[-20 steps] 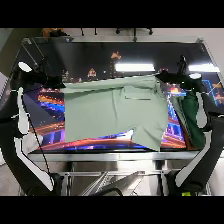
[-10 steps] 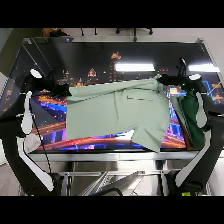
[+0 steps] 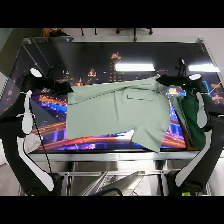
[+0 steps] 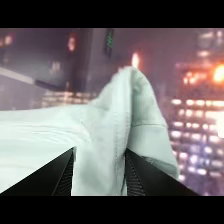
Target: Fold the shirts.
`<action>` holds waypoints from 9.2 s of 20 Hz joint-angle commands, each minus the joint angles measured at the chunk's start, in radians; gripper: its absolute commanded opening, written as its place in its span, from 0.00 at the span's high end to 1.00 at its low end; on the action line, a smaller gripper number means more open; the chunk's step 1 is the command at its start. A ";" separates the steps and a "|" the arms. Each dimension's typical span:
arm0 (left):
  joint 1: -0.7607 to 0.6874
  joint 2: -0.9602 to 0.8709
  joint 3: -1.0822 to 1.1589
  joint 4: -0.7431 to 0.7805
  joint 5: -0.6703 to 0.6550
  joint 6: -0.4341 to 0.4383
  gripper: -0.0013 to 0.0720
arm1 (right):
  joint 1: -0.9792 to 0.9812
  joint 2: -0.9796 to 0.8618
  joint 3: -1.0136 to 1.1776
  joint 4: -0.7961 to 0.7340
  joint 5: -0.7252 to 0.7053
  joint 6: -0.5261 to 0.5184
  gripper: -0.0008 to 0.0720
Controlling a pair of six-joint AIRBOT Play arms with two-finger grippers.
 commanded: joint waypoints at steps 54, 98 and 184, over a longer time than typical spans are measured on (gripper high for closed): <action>0.171 0.546 -0.980 -0.067 0.111 0.123 0.97 | -0.216 0.599 -0.449 -0.131 0.553 0.209 0.68; 0.299 0.785 -0.991 0.094 -0.059 0.035 0.97 | -0.255 1.035 -1.182 0.130 0.365 0.036 0.97; 0.167 0.866 -0.285 -0.063 -0.148 -0.029 0.96 | 0.771 0.243 0.026 0.061 -0.090 0.087 0.20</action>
